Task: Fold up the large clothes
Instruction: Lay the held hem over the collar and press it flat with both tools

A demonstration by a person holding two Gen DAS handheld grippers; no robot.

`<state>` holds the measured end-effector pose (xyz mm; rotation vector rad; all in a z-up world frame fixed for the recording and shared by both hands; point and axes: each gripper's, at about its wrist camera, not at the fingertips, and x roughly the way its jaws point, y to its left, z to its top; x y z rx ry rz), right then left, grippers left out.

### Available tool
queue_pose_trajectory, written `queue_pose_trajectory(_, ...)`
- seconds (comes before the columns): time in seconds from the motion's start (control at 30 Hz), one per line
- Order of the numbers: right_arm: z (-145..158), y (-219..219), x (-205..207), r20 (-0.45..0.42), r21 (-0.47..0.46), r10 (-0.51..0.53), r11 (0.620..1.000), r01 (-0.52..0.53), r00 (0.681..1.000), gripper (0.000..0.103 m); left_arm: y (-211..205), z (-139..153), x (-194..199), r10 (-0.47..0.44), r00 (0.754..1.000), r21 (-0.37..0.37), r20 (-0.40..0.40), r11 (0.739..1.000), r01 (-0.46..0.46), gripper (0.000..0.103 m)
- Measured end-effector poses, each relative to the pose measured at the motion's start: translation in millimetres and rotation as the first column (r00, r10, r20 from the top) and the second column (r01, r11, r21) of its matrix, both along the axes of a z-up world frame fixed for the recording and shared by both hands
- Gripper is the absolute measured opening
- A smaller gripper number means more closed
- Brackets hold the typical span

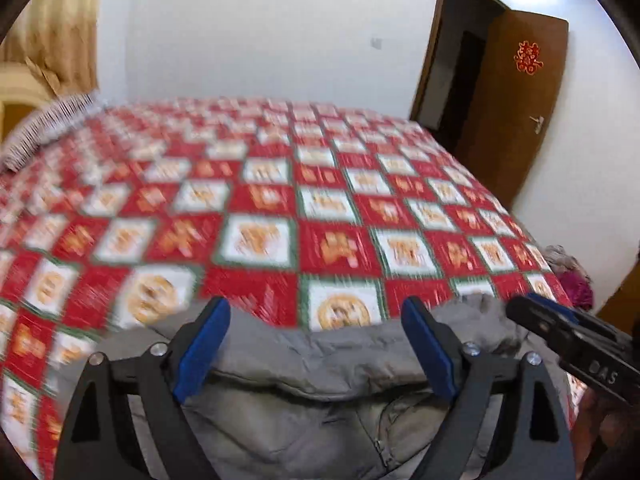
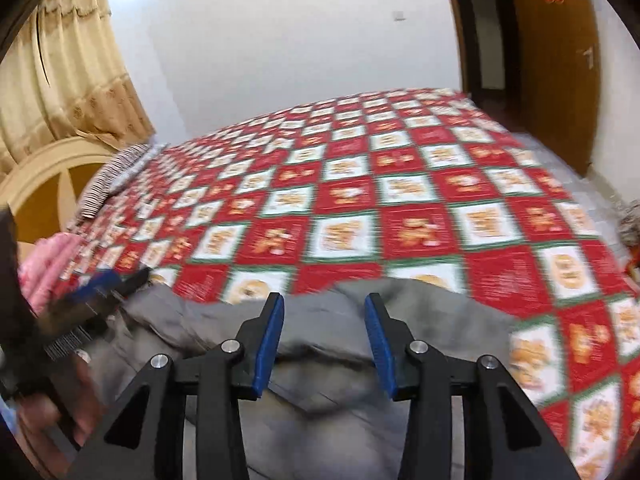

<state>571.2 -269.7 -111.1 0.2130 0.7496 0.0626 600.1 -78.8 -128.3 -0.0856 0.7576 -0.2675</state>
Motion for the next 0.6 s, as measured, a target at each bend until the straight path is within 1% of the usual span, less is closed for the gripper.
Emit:
queue_pose_trajectory(0.07, -13.2, 12.5, 14.3, -0.026, -0.025, 0.003, 1.0, -0.003, 1.0, 0.043, -1.5, -23.5, 4.5, 0.036, 0.998, 0.063, -0.049, 0.997, -0.033, 0.089)
queue_pose_trajectory(0.13, -27.3, 16.2, 19.4, -0.059, -0.022, -0.004, 1.0, 0.002, 0.998, 0.043, 0.1, -40.6, 5.2, 0.032, 0.997, 0.087, -0.074, 0.996, -0.026, 0.089)
queue_pose_trajectory(0.17, -36.2, 17.2, 20.6, -0.077, -0.021, -0.005, 1.0, 0.003, 0.997, 0.043, 0.4, -44.4, 4.2, 0.03, 0.996, 0.093, -0.079, 0.995, -0.022, 0.089)
queue_pose_trajectory(0.3, -60.6, 14.8, 16.3, -0.111, -0.037, -0.002, 0.999, -0.002, 0.994, 0.043, -3.6, -51.9, -2.0, 0.025, 0.998, 0.128, -0.062, 0.992, -0.017, 0.089)
queue_pose_trajectory(0.4, -67.3, 8.9, 13.5, -0.119, -0.034, -0.007, 0.999, 0.003, 0.993, 0.043, -6.5, -55.7, -3.4, 0.033, 0.998, 0.149, -0.061, 0.989, -0.024, 0.09)
queue_pose_trajectory(0.53, -74.1, 11.8, 11.6, -0.122, -0.082, 0.006, 0.997, -0.016, 0.993, 0.043, -8.2, -64.6, -2.6, 0.045, 0.997, 0.166, -0.065, 0.985, -0.033, 0.09)
queue_pose_trajectory(0.6, -78.8, 12.7, 12.8, -0.125, -0.091, 0.006, 0.996, -0.018, 0.992, 0.043, -9.6, -67.0, -2.5, 0.048, 0.997, 0.175, -0.065, 0.984, -0.036, 0.09)
